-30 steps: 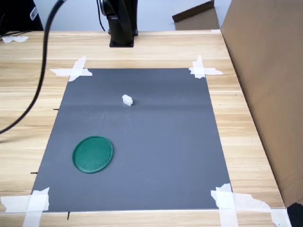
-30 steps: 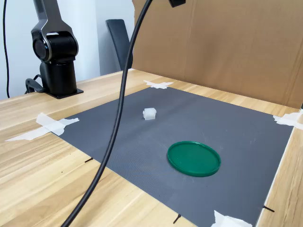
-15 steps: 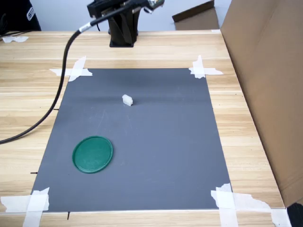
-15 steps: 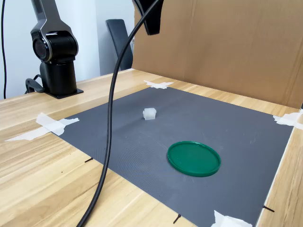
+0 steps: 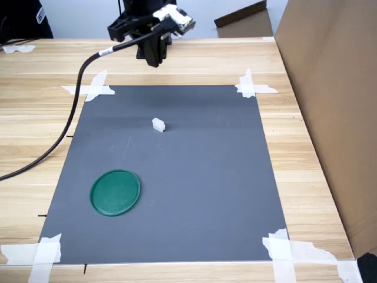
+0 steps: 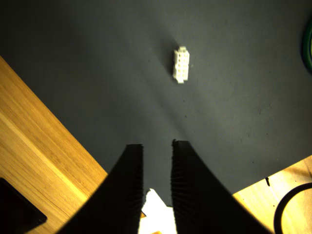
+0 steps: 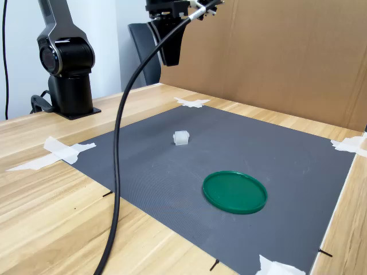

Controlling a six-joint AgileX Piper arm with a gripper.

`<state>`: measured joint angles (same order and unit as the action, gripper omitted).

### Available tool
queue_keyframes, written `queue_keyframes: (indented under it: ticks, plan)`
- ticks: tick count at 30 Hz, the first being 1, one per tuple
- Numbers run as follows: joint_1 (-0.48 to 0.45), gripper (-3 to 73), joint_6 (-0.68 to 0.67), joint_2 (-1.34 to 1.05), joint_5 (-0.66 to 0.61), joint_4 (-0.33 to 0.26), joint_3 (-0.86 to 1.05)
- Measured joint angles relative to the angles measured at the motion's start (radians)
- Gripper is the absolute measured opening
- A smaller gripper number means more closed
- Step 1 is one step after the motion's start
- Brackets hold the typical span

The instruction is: Grasp a white terminal and put it in the green lid.

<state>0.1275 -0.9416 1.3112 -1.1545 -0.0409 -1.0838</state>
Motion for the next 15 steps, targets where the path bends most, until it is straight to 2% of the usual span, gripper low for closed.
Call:
queue_keyframes:
  ticks: [3, 5, 9, 11, 15]
  plan:
    - [-0.044, 18.9, -0.059, 0.012, -0.008, -0.011, 0.0]
    - [-0.091, 35.9, -0.092, 0.014, 0.004, -0.035, 0.0]
    - [-0.102, 57.1, 0.044, 0.014, 0.024, -0.049, 0.0]
    - [-0.102, 61.1, 0.073, 0.014, 0.024, -0.065, 0.0]
    - [-0.102, 62.1, 0.059, 0.023, 0.043, -0.072, 0.0]
